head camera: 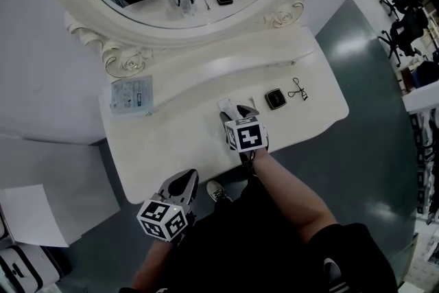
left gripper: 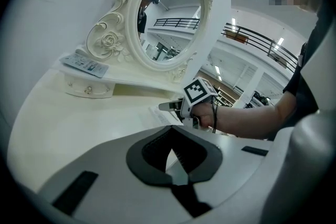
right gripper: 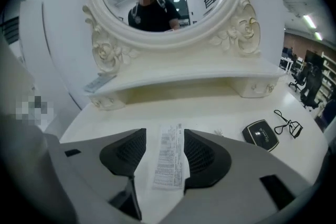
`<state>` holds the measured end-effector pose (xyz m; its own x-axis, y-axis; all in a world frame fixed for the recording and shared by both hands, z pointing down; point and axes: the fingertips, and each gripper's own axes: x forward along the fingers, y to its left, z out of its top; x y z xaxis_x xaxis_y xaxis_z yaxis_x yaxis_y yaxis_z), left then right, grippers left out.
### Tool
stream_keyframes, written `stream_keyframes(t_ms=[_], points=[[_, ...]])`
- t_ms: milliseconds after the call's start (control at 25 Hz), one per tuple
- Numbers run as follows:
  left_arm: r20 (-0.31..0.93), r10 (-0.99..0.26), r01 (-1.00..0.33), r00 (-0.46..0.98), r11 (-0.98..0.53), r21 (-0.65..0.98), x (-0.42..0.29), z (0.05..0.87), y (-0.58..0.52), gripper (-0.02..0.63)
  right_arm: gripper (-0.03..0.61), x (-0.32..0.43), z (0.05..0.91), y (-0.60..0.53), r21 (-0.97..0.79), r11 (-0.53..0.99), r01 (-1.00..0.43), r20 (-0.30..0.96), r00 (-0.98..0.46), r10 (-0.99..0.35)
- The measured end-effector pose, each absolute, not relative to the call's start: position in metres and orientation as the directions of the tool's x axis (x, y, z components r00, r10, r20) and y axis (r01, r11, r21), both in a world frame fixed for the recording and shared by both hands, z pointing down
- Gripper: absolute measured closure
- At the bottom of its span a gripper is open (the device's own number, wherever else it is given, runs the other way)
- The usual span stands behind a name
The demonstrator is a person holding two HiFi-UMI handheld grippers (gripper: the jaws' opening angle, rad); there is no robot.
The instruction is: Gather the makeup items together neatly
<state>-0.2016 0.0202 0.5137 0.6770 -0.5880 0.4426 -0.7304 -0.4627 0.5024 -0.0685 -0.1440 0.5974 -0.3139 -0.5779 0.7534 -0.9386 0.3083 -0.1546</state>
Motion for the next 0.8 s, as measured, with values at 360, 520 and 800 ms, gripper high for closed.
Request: stream_keyframes(t_ms=[360, 520, 800], points=[[0.394, -0.536, -0.663, 0.747, -0.551, 0.507, -0.180, 0.499, 0.038, 0.606, 0.548, -0.044, 0.493, -0.072, -0.460, 0.363, -0.810, 0.479, -0.571, -0.666], [0.375, -0.521, -0.641, 0.766, -0.590, 0.491, -0.163, 0.486, 0.043, 0.606, 0.549, -0.027, 0.468, -0.036, -0.452, 0.383, -0.806, 0.439, -0.575, -0.690], [0.328, -0.527, -0.618, 0.784, -0.619, 0.484, -0.126, 0.454, 0.055, 0.606, 0.549, -0.011, 0.427, 0.004, -0.429, 0.469, -0.772, 0.375, -0.625, -0.685]])
